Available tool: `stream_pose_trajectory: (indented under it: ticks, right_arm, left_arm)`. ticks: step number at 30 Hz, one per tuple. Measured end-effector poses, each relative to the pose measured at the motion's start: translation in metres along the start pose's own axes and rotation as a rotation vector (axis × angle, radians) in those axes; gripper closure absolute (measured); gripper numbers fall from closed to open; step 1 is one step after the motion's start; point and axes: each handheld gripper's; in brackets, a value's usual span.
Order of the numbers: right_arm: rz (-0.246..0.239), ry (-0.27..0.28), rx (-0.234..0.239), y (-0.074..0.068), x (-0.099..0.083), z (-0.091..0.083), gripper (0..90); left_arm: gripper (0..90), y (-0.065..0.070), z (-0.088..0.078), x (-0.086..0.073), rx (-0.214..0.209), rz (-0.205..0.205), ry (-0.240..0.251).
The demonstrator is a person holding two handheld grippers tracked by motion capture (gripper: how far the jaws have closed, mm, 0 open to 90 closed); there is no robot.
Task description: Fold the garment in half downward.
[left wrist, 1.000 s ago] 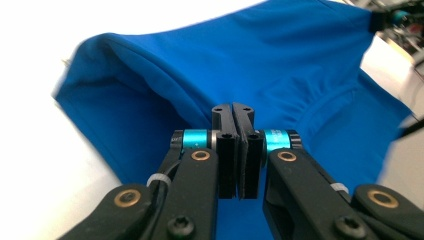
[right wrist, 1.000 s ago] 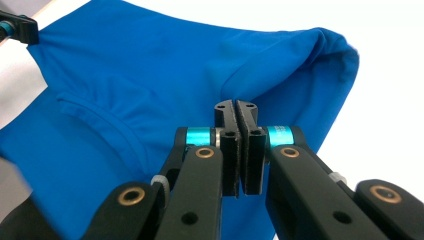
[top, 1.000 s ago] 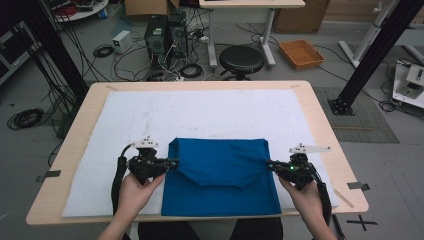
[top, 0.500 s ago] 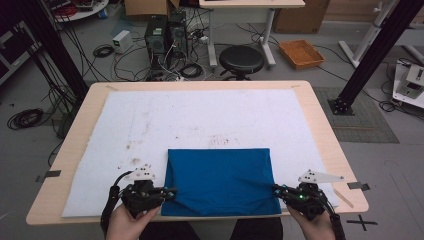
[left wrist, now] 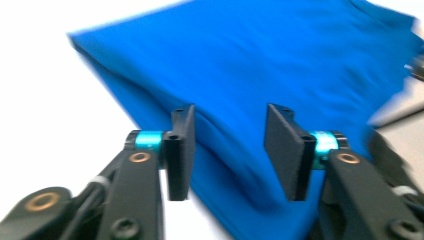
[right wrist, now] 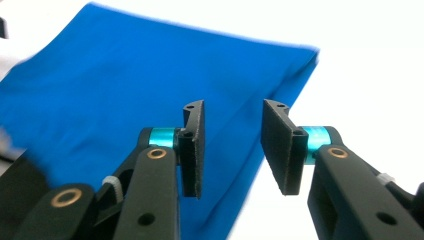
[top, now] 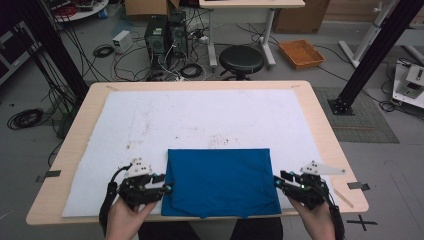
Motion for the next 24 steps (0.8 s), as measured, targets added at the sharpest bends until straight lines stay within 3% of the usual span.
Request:
stream_pose_trajectory:
  ticks: [6, 10, 14, 16, 17, 18, 19, 21, 24]
  right_arm:
    - [0.003, 0.039, -0.078, 0.029, 0.036, 0.042, 61.6]
    - [0.046, -0.004, -0.088, 0.046, 0.043, 0.076, 61.3]
    - [0.079, -0.095, -0.112, 0.056, 0.039, 0.101, 61.0]
    - [0.076, -0.126, -0.089, 0.059, 0.036, 0.108, 66.1]
    - [0.068, -0.128, -0.091, 0.058, 0.035, 0.109, 69.9]
    - [0.055, -0.127, -0.082, 0.058, 0.034, 0.108, 79.7]
    - [0.04, -0.132, -0.07, 0.058, 0.034, 0.108, 81.6]
    - [0.024, -0.134, -0.074, 0.057, 0.034, 0.107, 86.3]
    - [-0.004, -0.12, -0.086, 0.056, 0.037, 0.107, 87.5]
  left_arm:
    - [54.2, -0.041, 0.036, 0.026, 0.108, -0.029, 0.053]
    - [53.8, -0.059, 0.059, 0.029, 0.157, -0.058, 0.037]
    - [54.1, -0.068, 0.076, 0.026, 0.153, -0.089, -0.046]
    - [57.3, -0.068, 0.081, 0.023, 0.14, -0.092, -0.083]
    - [60.9, -0.067, 0.082, 0.021, 0.142, -0.087, -0.085]
    - [63.5, -0.066, 0.081, 0.02, 0.147, -0.071, -0.078]
    - [70.7, -0.066, 0.08, 0.02, 0.118, -0.077, -0.074]
    - [79.6, -0.065, 0.081, 0.02, 0.102, -0.084, -0.074]
    - [87.3, -0.063, 0.082, 0.023, 0.118, -0.046, -0.077]
Point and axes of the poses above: each handheld gripper's, and its own axes: z roughly forward along the jaws, x roughly out of its top, y roughly to its right, and after that the axes turned 1 degree about z, right-handed
